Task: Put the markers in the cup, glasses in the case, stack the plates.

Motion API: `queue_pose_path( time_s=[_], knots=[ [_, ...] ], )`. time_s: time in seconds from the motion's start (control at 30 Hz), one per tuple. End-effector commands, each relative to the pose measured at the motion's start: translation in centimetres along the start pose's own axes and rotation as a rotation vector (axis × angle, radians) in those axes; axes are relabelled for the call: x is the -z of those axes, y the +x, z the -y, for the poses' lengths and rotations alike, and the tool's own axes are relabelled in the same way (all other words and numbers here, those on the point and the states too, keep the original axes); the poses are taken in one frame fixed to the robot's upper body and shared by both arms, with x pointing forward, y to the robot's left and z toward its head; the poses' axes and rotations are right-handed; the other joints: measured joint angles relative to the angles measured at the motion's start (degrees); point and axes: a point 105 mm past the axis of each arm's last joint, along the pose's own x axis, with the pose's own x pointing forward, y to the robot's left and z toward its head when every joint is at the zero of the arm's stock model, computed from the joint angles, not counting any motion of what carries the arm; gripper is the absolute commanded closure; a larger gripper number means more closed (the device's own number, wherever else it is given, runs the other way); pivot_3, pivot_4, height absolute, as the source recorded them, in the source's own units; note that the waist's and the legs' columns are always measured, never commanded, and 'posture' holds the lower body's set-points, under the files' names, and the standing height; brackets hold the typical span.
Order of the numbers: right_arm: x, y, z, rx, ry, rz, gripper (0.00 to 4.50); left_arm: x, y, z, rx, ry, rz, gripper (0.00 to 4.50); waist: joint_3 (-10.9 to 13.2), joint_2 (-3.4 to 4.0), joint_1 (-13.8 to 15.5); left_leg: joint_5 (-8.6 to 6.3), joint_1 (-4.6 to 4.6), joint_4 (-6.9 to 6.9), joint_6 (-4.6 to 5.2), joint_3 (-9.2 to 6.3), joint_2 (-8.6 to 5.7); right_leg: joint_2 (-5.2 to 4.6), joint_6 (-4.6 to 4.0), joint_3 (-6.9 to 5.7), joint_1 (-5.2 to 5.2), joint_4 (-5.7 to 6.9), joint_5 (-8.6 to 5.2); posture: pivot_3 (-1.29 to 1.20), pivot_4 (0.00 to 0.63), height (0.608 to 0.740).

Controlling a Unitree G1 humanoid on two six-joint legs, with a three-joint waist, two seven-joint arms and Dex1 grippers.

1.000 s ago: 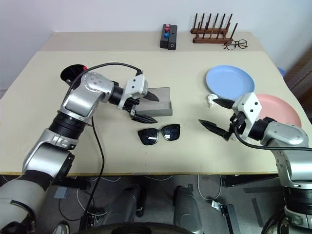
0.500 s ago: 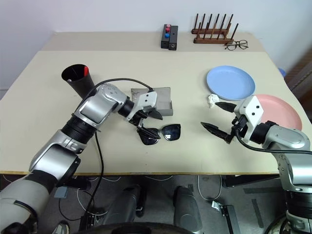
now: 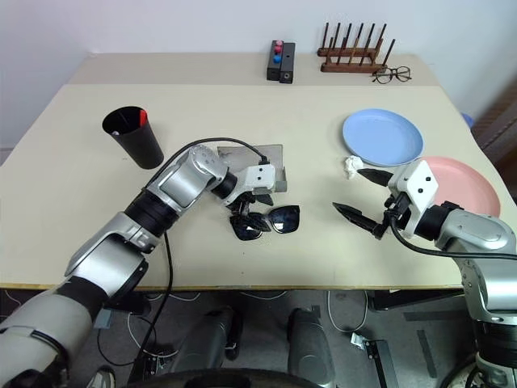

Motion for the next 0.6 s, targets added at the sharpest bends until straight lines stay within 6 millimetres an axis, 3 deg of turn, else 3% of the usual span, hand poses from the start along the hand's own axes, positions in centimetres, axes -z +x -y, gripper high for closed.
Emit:
queue_pose_path(
  time_s=[0.03, 0.13, 0.17, 0.43, 0.6],
  knots=[
    [-1.4, -0.4, 0.1, 0.015, -0.043, 0.035, 0.0, -0.8, -0.2, -0.1, 0.001, 0.049, -0.012, 2.84, 0.0, 0.0, 0.0, -0.01, 0.0, 0.0, 0.01, 0.01, 0.0, -0.01, 0.0, 0.0, 0.0, 0.0, 0.0, 0.0, 0.15, 0.74],
    [-1.4, -0.5, 0.2, 0.02, -0.045, 0.033, 0.0, -0.8, -0.2, -0.2, 0.004, 0.053, -0.013, 4.22, -0.1, 0.08, 0.2, -0.01, 0.03, 0.04, 0.02, -0.01, 0.0, -0.01, -0.01, 0.0, 0.12, -0.04, -0.03, 0.0, 0.15, 0.74],
    [-1.3, -0.6, 0.2, 0.021, -0.046, 0.033, 0.0, -0.8, -0.2, -0.1, 0.008, 0.057, -0.012, 4.49, -0.1, 0.12, 0.2, -0.02, 0.07, 0.06, 0.03, -0.02, 0.01, -0.02, -0.01, -0.01, 0.21, -0.1, -0.03, 0.0, 0.15, 0.74],
    [-1.3, -0.4, 0.4, 0.026, -0.052, 0.031, 0.0, -1.4, -0.8, 0.4, 0.041, 0.1, 0.031, 4.49, -0.1, 0.11, 0.0, -0.11, 0.2, 0.18, 0.18, -0.04, 0.05, -0.14, 0.03, -0.01, 0.46, -0.23, -0.07, 0.0, 0.15, 0.74],
    [-1.5, -0.2, 0.6, 0.026, -0.057, 0.038, 0.0, -3.0, -1.7, 0.3, 0.025, 0.163, 0.135, 4.49, -0.1, 0.11, 0.0, -0.12, 0.2, 0.18, 0.18, -0.03, 0.05, -0.14, 0.03, -0.01, 0.45, -0.23, -0.07, 0.0, 0.15, 0.74]
  ],
)
